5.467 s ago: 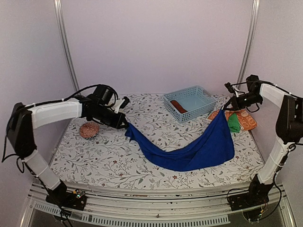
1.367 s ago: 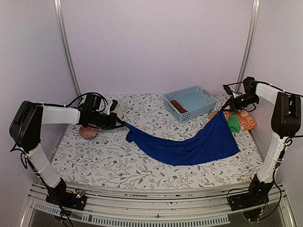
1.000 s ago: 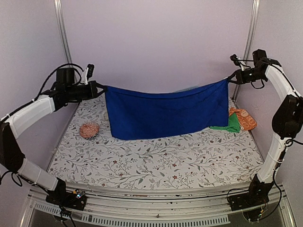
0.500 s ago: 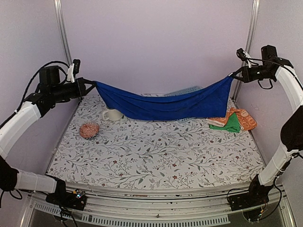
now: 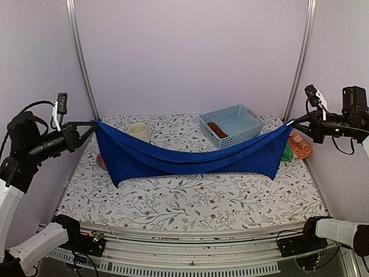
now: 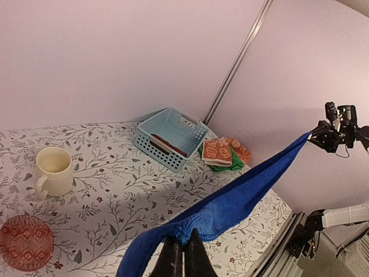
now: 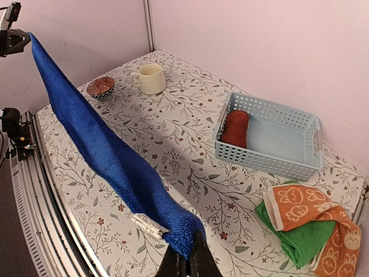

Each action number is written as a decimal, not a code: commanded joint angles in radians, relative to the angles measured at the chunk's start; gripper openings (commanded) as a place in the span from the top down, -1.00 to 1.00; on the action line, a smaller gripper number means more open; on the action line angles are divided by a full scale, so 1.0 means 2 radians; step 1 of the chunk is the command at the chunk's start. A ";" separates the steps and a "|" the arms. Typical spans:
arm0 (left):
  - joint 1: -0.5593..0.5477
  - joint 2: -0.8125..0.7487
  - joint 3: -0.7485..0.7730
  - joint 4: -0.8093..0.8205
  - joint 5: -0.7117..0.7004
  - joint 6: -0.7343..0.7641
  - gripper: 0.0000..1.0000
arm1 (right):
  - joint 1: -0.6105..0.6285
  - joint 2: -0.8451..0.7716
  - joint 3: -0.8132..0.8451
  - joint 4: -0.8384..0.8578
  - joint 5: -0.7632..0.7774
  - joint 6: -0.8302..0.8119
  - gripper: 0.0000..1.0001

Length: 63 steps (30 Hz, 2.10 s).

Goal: Roll the towels
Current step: Flatten out the towel at the center of the board.

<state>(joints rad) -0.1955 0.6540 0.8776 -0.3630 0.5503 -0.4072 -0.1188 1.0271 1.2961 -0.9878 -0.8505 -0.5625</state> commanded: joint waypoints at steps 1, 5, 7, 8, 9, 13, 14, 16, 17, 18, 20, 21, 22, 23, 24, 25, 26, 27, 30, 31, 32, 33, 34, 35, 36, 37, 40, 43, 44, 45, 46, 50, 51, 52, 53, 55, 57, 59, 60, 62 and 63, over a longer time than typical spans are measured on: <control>-0.005 -0.034 -0.021 -0.040 0.013 -0.026 1.00 | -0.002 -0.011 -0.025 -0.020 -0.016 -0.038 0.93; -0.005 0.015 -0.058 -0.022 0.004 -0.051 1.00 | -0.002 0.035 -0.061 0.013 0.023 -0.035 0.92; -0.005 0.062 -0.076 -0.001 -0.011 -0.062 1.00 | -0.002 0.076 -0.077 0.038 0.040 -0.031 0.92; -0.006 0.091 -0.083 0.019 -0.012 -0.067 1.00 | -0.001 0.100 -0.083 0.050 0.043 -0.031 0.92; -0.005 0.120 -0.090 0.052 -0.009 -0.074 1.00 | -0.001 0.124 -0.089 0.071 0.049 -0.033 0.92; -0.007 0.258 -0.080 0.151 0.006 -0.081 1.00 | -0.001 0.232 -0.090 0.144 0.088 -0.025 0.93; -0.007 0.297 -0.066 0.161 0.009 -0.073 1.00 | -0.001 0.259 -0.082 0.162 0.104 -0.019 0.92; -0.006 0.372 -0.029 0.162 0.006 -0.053 1.00 | -0.001 0.315 -0.054 0.181 0.129 -0.006 0.93; -0.006 0.407 -0.008 0.163 0.007 -0.046 1.00 | -0.001 0.350 -0.031 0.187 0.142 -0.001 0.92; -0.006 0.440 0.011 0.163 0.007 -0.040 1.00 | -0.001 0.374 -0.012 0.192 0.150 0.004 0.92; -0.007 0.489 0.042 0.166 0.001 -0.034 1.00 | -0.001 0.413 0.024 0.195 0.159 0.013 0.92; -0.006 0.509 0.056 0.168 -0.001 -0.033 1.00 | -0.001 0.429 0.038 0.196 0.163 0.016 0.91; -0.006 0.525 0.071 0.168 -0.002 -0.032 1.00 | -0.002 0.442 0.052 0.196 0.168 0.019 0.89; -0.006 0.541 0.082 0.169 -0.003 -0.031 1.00 | -0.001 0.454 0.064 0.197 0.172 0.023 0.88; -0.006 0.558 0.090 0.170 -0.003 -0.030 1.00 | -0.001 0.464 0.073 0.197 0.174 0.025 0.88; -0.005 0.565 0.096 0.173 -0.002 -0.031 1.00 | -0.001 0.472 0.081 0.197 0.174 0.026 0.87; -0.005 0.579 0.101 0.176 0.001 -0.033 1.00 | -0.001 0.481 0.088 0.197 0.175 0.025 0.87; -0.006 0.586 0.105 0.179 0.003 -0.034 1.00 | -0.001 0.488 0.093 0.196 0.177 0.025 0.87; -0.006 0.594 0.108 0.185 -0.001 -0.036 1.00 | -0.001 0.502 0.099 0.196 0.185 0.025 0.87; -0.006 0.594 0.107 0.186 -0.003 -0.035 1.00 | -0.001 0.505 0.099 0.197 0.187 0.024 0.86; -0.006 0.593 0.107 0.186 -0.004 -0.034 1.00 | -0.001 0.506 0.098 0.198 0.189 0.024 0.87; -0.006 0.592 0.107 0.185 -0.004 -0.034 1.00 | -0.002 0.506 0.098 0.198 0.191 0.024 0.86; -0.004 0.590 0.106 0.183 -0.004 -0.032 1.00 | -0.002 0.506 0.096 0.198 0.191 0.024 0.86; -0.003 0.587 0.105 0.182 -0.004 -0.031 1.00 | -0.001 0.504 0.095 0.197 0.191 0.023 0.86; -0.003 0.583 0.103 0.180 -0.004 -0.029 1.00 | -0.001 0.502 0.093 0.197 0.191 0.022 0.85; -0.002 0.579 0.102 0.179 -0.004 -0.027 1.00 | -0.001 0.499 0.092 0.197 0.190 0.021 0.85; 0.002 0.559 0.093 0.178 -0.008 -0.025 1.00 | -0.001 0.486 0.088 0.191 0.177 0.016 0.85; 0.006 0.533 0.081 0.178 -0.014 -0.026 1.00 | -0.001 0.469 0.084 0.180 0.152 0.003 0.84; 0.008 0.523 0.074 0.178 -0.017 -0.026 1.00 | -0.001 0.464 0.085 0.174 0.146 -0.004 0.84; 0.009 0.516 0.070 0.178 -0.019 -0.026 1.00 | -0.001 0.460 0.087 0.166 0.140 -0.010 0.83; 0.011 0.507 0.066 0.177 -0.021 -0.026 1.00 | 0.000 0.458 0.091 0.156 0.136 -0.015 0.83; 0.017 0.484 0.055 0.171 -0.028 -0.021 1.00 | 0.012 0.468 0.117 0.109 0.141 -0.039 0.83; 0.019 0.480 0.052 0.170 -0.030 -0.020 1.00 | 0.016 0.471 0.122 0.101 0.146 -0.043 0.83; 0.022 0.476 0.050 0.169 -0.031 -0.019 1.00 | 0.018 0.472 0.125 0.099 0.151 -0.044 0.82; 0.024 0.473 0.047 0.168 -0.032 -0.018 1.00 | 0.020 0.474 0.127 0.099 0.155 -0.043 0.83; 0.029 0.469 0.043 0.168 -0.033 -0.017 1.00 | 0.022 0.479 0.134 0.104 0.164 -0.037 0.83; 0.035 0.470 0.041 0.167 -0.030 -0.018 1.00 | 0.021 0.487 0.144 0.105 0.177 -0.025 0.83; 0.038 0.474 0.041 0.163 -0.022 -0.019 1.00 | 0.021 0.491 0.149 0.109 0.183 -0.019 0.83; 0.039 0.478 0.041 0.159 -0.015 -0.020 1.00 | 0.021 0.490 0.147 0.111 0.183 -0.018 0.83; 0.039 0.483 0.045 0.150 -0.006 -0.018 1.00 | 0.021 0.489 0.143 0.113 0.180 -0.017 0.83; 0.039 0.483 0.045 0.146 -0.004 -0.016 1.00 | 0.021 0.488 0.140 0.113 0.180 -0.017 0.83</control>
<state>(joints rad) -0.1276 1.6123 0.9665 -0.0399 0.5117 -0.4587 -0.0757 1.9900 1.5688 -0.7570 -0.5060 -0.6098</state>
